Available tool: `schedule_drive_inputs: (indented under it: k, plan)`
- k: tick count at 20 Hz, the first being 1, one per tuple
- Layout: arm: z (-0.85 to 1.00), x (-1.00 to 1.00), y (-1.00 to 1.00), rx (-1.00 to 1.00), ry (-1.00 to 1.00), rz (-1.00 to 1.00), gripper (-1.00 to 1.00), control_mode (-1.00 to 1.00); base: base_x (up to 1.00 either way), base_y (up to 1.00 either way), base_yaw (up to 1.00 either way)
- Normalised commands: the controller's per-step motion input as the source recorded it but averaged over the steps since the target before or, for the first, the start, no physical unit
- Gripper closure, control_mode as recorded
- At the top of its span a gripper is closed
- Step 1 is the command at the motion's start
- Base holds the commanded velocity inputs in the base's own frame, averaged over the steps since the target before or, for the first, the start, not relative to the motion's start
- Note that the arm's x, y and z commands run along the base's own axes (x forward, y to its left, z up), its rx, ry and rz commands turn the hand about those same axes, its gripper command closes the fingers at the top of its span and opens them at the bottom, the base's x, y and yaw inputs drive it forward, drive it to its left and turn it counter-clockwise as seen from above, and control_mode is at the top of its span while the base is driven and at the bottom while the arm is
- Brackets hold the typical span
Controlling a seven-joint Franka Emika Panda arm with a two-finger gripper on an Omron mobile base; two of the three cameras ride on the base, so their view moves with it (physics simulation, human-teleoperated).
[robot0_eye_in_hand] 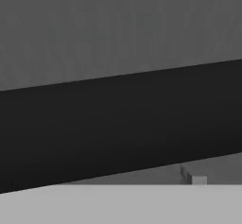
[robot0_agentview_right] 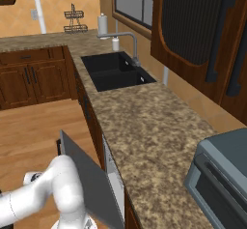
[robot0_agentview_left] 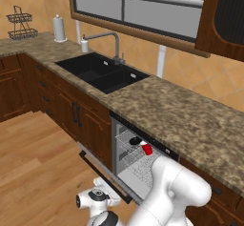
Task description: Pick up the cup and bowl from the counter, place them in the dishwasher, and close the dishwasher door.
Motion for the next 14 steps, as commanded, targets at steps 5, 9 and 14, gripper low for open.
schedule_drive_inputs:
  k: [5, 9, 14]
  plan:
    - [0.36, 0.28, -1.00, -0.02, -0.13, -0.07, -1.00, -1.00, 0.00, 0.00, 0.00]
    - [0.43, 0.44, -1.00, 0.01, -0.08, 0.00, -1.00, -1.00, 0.00, 0.00, 0.00]
    - [0.50, 0.46, -1.00, 0.07, -0.11, 0.00, -1.00, -1.00, 0.00, 0.00, 0.00]
